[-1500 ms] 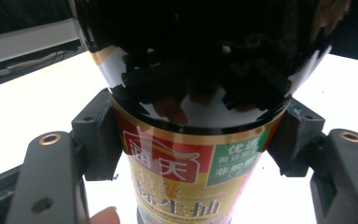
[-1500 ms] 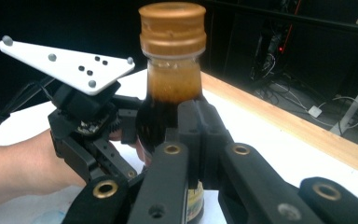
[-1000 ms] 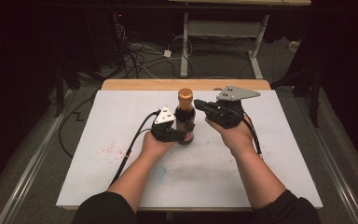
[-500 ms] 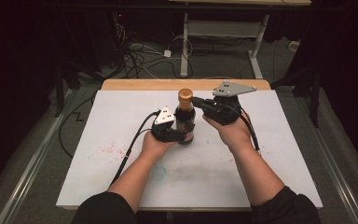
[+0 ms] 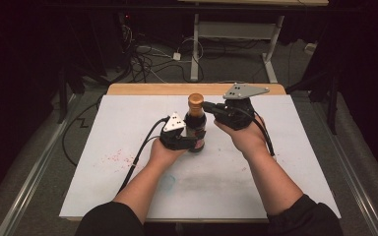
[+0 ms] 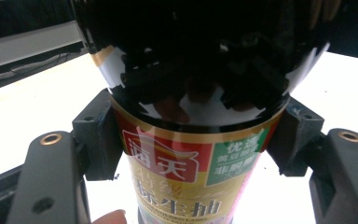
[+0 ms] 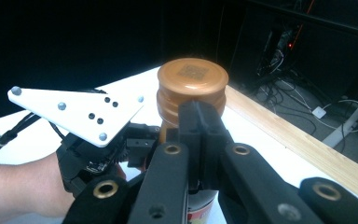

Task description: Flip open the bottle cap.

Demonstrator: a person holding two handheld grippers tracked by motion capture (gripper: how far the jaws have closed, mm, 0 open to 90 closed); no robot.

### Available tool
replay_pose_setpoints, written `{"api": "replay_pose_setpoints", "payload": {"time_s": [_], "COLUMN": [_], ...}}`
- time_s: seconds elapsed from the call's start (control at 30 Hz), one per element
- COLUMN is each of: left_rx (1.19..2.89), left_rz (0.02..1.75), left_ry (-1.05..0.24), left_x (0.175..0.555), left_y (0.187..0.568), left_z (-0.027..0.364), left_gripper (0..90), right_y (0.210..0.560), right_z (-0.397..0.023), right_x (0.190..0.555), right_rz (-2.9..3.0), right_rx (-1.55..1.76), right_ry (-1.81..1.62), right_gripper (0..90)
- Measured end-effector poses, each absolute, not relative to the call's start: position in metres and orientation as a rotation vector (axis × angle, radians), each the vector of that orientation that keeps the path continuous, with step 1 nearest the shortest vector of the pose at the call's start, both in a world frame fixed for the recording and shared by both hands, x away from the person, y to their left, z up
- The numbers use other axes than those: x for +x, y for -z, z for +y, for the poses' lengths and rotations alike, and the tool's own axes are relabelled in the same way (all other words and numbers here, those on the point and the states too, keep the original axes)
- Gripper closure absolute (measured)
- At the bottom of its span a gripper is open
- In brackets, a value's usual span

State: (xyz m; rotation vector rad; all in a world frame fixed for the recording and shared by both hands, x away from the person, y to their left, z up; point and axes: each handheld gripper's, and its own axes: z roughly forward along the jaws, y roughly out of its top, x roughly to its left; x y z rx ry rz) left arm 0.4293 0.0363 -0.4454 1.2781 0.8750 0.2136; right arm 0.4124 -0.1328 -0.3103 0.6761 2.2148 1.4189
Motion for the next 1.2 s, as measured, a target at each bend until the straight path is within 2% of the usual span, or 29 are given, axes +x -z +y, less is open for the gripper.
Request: {"api": "replay_pose_setpoints", "payload": {"time_s": [0.43, 0.47, 0.5, 0.53, 0.57, 1.2], "left_rx": [1.266, 1.364, 1.377, 1.273, 1.263, 1.264], "left_rz": [0.876, 0.833, 0.831, 0.876, 0.88, 0.876], "left_ry": [-0.223, -0.246, -0.25, -0.227, -0.224, -0.233], "left_x": [0.4288, 0.4289, 0.429, 0.4291, 0.4292, 0.4283], "left_y": [0.4464, 0.4479, 0.4481, 0.4465, 0.4464, 0.4471], "left_z": [0.0356, 0.0417, 0.0425, 0.0359, 0.0354, 0.0352], "left_gripper": [29.2, 29.3, 29.3, 29.3, 29.3, 29.6], "right_y": [0.3059, 0.3053, 0.3053, 0.305, 0.3047, 0.3028], "right_z": [-0.131, -0.1308, -0.1308, -0.1303, -0.1298, -0.1276], "right_x": [0.4126, 0.4124, 0.4124, 0.4121, 0.4119, 0.4108], "right_rz": [2.239, 2.242, 2.242, 2.242, 2.242, 2.245], "right_rx": [0.684, 0.681, 0.681, 0.676, 0.675, 0.683], "right_ry": [-1.379, -1.383, -1.383, -1.382, -1.376, -1.353], "right_gripper": [90.0, 90.0, 90.0, 90.0, 90.0, 90.0]}}
